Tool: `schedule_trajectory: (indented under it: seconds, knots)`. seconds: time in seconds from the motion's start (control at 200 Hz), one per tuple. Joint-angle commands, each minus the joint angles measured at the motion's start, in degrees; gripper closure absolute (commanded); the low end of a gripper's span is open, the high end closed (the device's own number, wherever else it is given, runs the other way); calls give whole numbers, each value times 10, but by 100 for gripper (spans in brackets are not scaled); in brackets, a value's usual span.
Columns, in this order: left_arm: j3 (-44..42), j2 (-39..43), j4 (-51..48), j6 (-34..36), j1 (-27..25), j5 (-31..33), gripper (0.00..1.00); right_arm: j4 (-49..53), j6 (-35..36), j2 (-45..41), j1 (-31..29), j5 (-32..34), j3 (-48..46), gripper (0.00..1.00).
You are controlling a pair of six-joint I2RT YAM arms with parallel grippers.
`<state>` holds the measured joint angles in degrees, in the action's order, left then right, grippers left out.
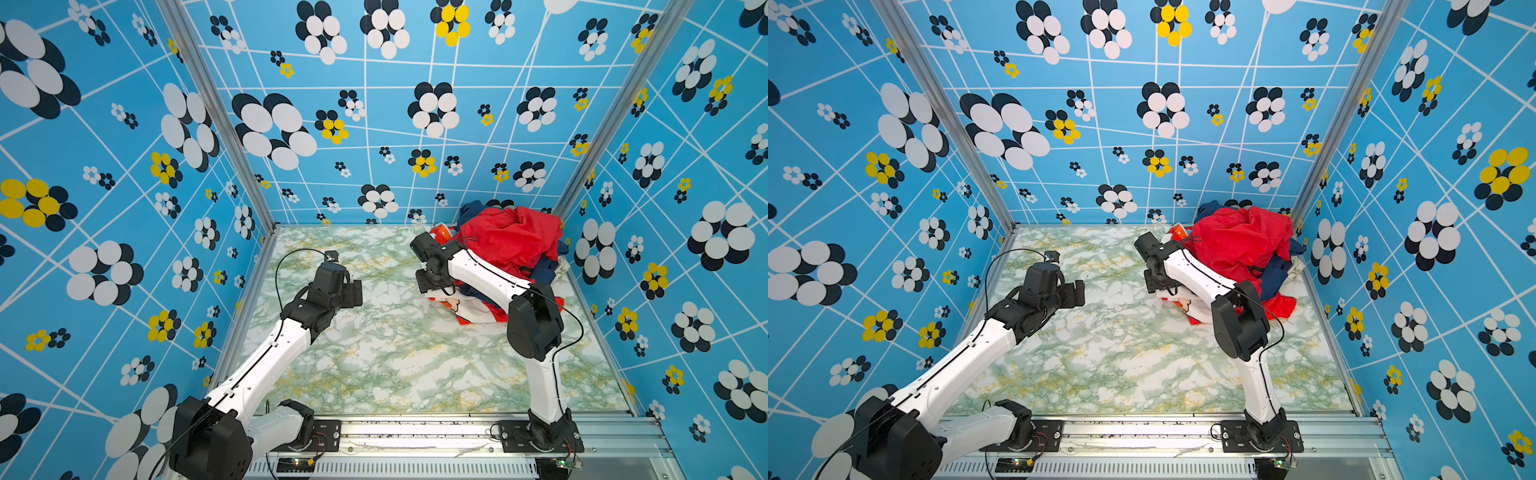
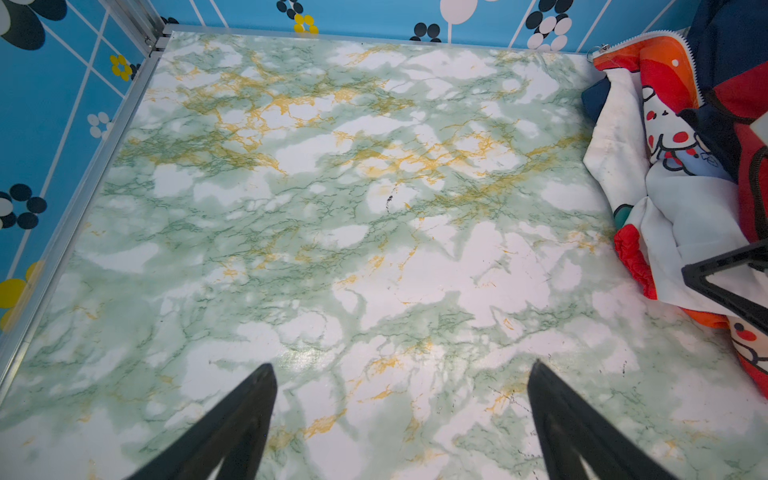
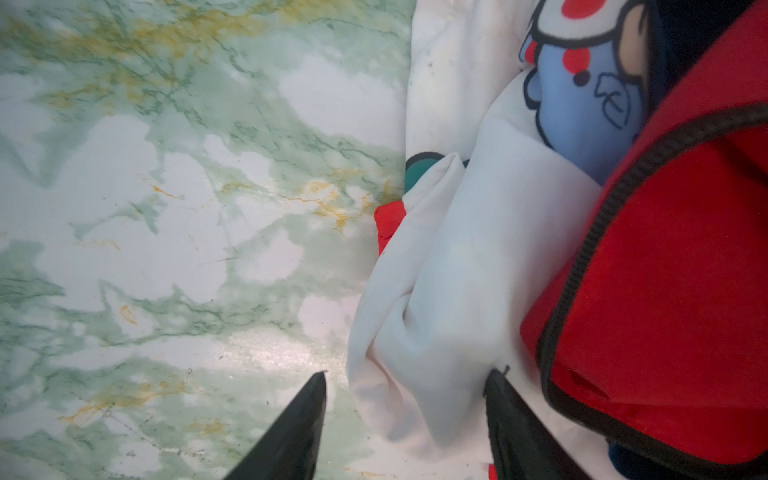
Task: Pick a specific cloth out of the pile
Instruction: 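Reach the right gripper into the pile and grasp the white cartoon-print cloth, then lift the white cloth with the right gripper, pulling it up out of the pile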
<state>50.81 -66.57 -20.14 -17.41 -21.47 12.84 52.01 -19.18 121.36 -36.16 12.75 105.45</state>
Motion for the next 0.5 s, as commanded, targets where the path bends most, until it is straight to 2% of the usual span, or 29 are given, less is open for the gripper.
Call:
schedule_trajectory:
  seconds: [0.0,0.21,0.3,0.37,0.43,0.45,0.485,0.495]
  knots:
    - [-10,-2,5,-4,-3,-5,4,8,-11,16,-5,13,9,36]
    - [-11,-1,5,-4,-4,-4,4,39,-3,51,-7,63,34,35]
    - [-11,-2,6,-5,-3,-4,4,34,-2,53,-7,68,32,39]
    - [-12,-2,5,-5,-3,-3,4,27,0,54,-7,69,30,50]
    - [-12,-2,5,-5,-3,-2,4,25,0,56,-8,70,30,70]
    - [-11,-1,5,-5,-3,-2,4,24,1,55,-8,71,29,78]
    - [-11,-1,4,-5,-3,-1,4,25,2,53,-8,73,30,98]
    - [-10,-1,4,-5,-3,-1,4,26,2,52,-8,74,31,100]
